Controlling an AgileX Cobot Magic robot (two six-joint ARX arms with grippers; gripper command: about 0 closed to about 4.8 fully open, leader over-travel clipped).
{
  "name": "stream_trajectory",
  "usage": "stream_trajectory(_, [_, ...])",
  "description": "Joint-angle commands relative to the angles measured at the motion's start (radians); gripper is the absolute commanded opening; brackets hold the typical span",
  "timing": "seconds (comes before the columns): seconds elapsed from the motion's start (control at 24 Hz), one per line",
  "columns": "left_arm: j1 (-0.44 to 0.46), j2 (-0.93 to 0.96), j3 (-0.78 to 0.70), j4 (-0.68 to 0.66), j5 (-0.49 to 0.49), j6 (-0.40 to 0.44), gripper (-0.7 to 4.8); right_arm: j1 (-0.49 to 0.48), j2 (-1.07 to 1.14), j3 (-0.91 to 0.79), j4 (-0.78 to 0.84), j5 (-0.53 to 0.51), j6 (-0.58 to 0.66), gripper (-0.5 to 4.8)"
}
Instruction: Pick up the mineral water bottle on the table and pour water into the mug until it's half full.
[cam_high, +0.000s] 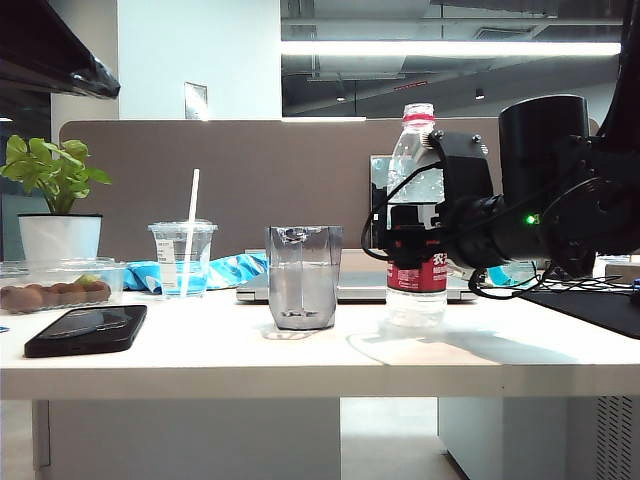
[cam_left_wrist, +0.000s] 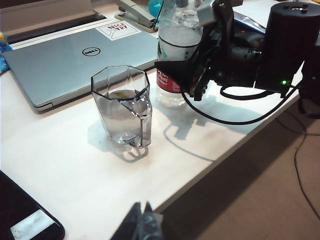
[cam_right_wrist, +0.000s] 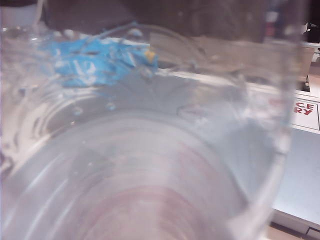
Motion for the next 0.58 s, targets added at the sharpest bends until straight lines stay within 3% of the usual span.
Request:
stream_trajectory(0.04, [-0.001,-0.001,0.002,0.012,0.000,-0.003,-0.04,0.002,-0.002,0.001,0.013,-0.002,0.004,3.64])
stream_trajectory(0.17, [-0.001,-0.001,0.002,0.012,0.000,-0.003,-0.04,0.002,-0.002,0.000,0.012,-0.002,0.004,4.68])
stream_trajectory(0.21, [-0.001,-0.001,0.002,0.012,-0.001,-0.003,-0.04,0.002,-0.003,0.000,0.012,-0.002,0.004,4.79])
stream_trajectory(0.5, [0.000,-0.001,0.002,0.013,-0.006,0.005,-0.04,0.003,-0.063,-0.084,0.043,-0.002,0.003,4.79])
stream_trajectory(0.58, [0.000,-0.002,0.002,0.014,-0.054,0.005,-0.05,0.005,-0.112,-0.128,0.044,-0.002,0.003,4.79])
